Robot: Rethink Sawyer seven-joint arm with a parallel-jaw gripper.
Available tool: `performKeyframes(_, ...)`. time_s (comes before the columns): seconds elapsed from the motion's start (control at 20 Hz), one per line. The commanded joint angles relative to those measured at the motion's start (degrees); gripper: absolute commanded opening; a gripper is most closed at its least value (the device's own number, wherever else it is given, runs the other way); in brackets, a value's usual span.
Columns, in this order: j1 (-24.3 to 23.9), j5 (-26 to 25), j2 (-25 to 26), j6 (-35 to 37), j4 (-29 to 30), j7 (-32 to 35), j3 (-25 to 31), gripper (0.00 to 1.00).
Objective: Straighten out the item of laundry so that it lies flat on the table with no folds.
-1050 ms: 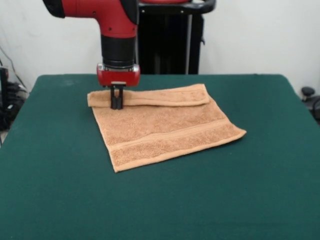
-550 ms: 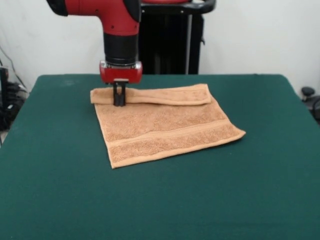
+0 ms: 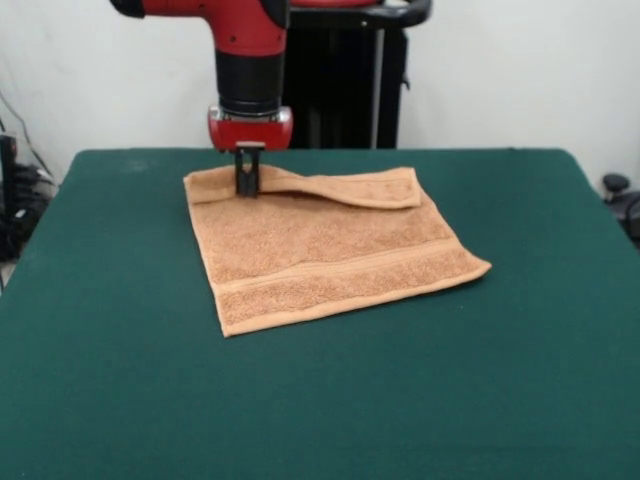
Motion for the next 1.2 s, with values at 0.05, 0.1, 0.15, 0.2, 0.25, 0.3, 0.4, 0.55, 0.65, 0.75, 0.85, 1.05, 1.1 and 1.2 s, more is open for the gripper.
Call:
performKeyframes(0.05,-0.83,3.82,-3.67,10.63,1.42,-2.80,8.57,0.00)
performKeyframes(0.1,-1.21,4.21,-4.36,11.45,1.67,-3.27,9.01,0.00)
performKeyframes(0.15,-1.64,4.73,-4.72,12.60,1.67,-3.83,9.68,0.00)
performKeyframes(0.2,-2.02,5.38,-5.25,13.70,1.77,-4.36,10.36,0.00)
performKeyframes(0.25,-2.29,5.76,-5.70,14.39,2.08,-4.60,10.76,0.00)
performKeyframes(0.3,-2.54,6.01,-6.00,14.91,2.37,-4.73,11.13,0.00)
performKeyframes(0.4,-3.05,6.67,-6.61,16.12,2.84,-4.99,12.13,0.00)
performKeyframes(0.55,-3.18,7.01,-7.26,16.65,3.64,-4.35,12.81,0.00)
performKeyframes(0.65,-2.74,6.41,-6.89,15.69,3.80,-2.96,12.31,0.00)
performKeyframes(0.75,-2.11,5.79,-6.83,14.58,3.93,-1.91,11.63,0.00)
performKeyframes(0.85,-2.17,5.80,-7.02,14.58,4.18,-1.89,11.80,0.00)
performKeyframes(1.05,-2.38,6.27,-8.04,14.95,4.92,-1.94,12.48,0.00)
performKeyframes(1.1,-2.15,6.09,-8.22,14.58,4.98,-1.65,12.29,0.00)
performKeyframes(1.2,-1.86,5.97,-8.41,13.98,5.16,-1.08,12.06,0.00)
